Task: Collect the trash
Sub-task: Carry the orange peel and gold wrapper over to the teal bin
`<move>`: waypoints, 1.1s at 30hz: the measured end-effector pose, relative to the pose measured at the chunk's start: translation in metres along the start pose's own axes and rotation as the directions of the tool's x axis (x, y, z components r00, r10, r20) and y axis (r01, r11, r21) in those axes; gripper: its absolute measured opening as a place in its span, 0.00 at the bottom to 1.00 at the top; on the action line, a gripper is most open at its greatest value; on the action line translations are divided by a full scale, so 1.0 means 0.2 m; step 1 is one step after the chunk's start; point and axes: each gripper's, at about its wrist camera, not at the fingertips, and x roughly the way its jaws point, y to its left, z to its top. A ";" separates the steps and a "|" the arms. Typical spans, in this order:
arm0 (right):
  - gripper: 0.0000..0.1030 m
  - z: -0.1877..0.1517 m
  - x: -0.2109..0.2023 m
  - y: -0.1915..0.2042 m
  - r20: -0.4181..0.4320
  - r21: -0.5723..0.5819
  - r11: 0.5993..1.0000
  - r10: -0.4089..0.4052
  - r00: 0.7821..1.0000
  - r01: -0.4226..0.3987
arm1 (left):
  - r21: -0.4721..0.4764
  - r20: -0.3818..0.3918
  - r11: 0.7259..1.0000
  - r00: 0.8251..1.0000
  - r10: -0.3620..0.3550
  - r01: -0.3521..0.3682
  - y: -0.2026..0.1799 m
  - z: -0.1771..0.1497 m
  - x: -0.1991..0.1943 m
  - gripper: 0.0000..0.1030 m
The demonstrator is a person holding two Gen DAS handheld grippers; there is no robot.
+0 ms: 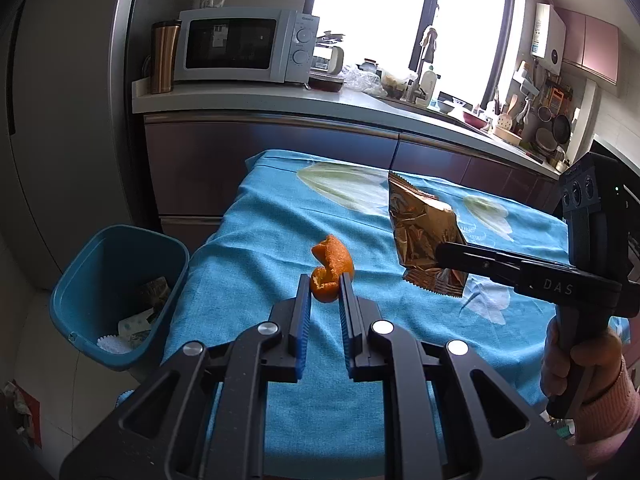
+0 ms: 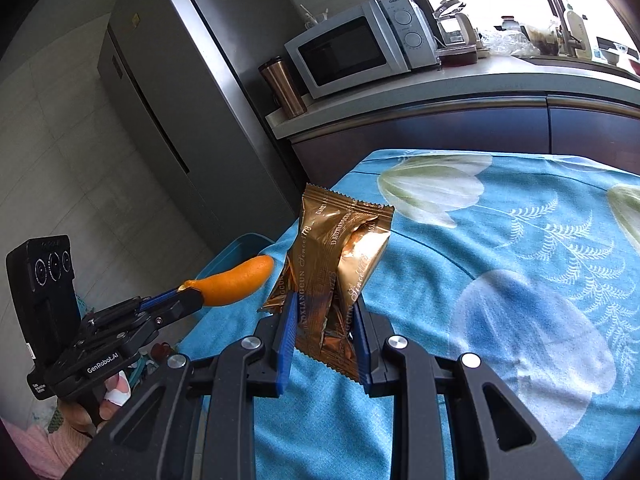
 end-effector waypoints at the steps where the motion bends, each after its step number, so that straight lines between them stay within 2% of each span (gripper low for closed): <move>1: 0.24 0.00 0.01 0.01 -0.002 -0.001 1.000 0.003 1.000 -0.003 | -0.002 0.001 1.000 1.000 0.003 -0.003 0.01 0.00 0.00 0.14; 33: 0.24 0.04 0.17 0.15 -0.050 -0.066 0.995 0.076 0.996 -0.079 | -0.056 0.019 0.995 0.997 0.081 -0.080 0.17 0.00 -0.09 0.14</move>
